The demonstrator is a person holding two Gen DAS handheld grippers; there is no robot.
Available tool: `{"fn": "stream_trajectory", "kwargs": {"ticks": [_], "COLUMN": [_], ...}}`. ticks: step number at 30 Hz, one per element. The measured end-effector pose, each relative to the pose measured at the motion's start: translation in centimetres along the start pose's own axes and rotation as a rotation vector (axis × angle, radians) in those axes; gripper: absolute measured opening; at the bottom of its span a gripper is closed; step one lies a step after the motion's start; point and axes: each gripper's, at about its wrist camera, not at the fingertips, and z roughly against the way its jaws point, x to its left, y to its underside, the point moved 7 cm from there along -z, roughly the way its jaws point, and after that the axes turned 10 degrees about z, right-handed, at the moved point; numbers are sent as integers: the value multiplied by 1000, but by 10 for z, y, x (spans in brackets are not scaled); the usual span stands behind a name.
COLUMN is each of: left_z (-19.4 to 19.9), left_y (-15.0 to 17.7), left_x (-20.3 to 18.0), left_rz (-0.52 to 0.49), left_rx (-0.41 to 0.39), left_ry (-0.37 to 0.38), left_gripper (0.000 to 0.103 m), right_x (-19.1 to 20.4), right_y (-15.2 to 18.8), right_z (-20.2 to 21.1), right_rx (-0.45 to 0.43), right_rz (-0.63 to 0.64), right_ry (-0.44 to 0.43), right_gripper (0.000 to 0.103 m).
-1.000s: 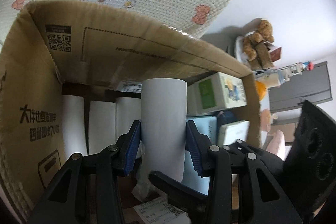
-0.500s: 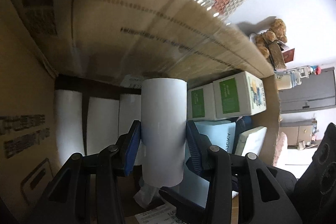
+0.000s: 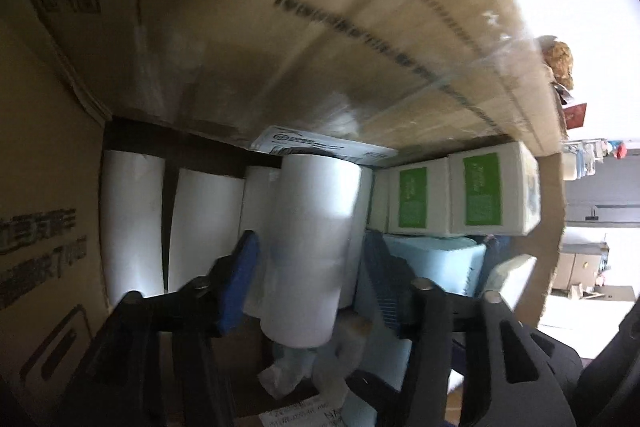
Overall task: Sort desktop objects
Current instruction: 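Lower the tube into the box beside the other tubes and open the left tool, then withdraw the open left tool from the box back toward the tubes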
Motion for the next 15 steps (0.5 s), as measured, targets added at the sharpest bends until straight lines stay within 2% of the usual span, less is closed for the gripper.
{"fn": "stream_trajectory", "kwargs": {"ticks": [3, 6, 7, 8, 11, 15], "left_z": [14, 32, 40, 48, 63, 75], "left_y": [2, 4, 6, 8, 12, 14], "left_x": [-7, -10, -12, -15, -17, -15], "left_rz": [-33, -60, -68, -80, -99, -129], "left_rx": [-18, -79, -110, -136, -183, -242], "left_ry": [8, -10, 8, 28, 35, 45], "left_gripper": [61, 61, 57, 43, 13, 9], "right_x": [-1, -4, -4, -6, -8, -9], "right_y": [1, 3, 3, 3, 3, 0], "right_z": [0, 3, 4, 5, 8, 13], "right_rx": [3, 2, 0, -1, -2, -6], "right_rz": [-5, -15, -17, -20, -25, -33], "right_ry": [0, -2, 0, 4, 9, 11], "right_gripper": [30, 30, 30, 30, 30, 30]}}
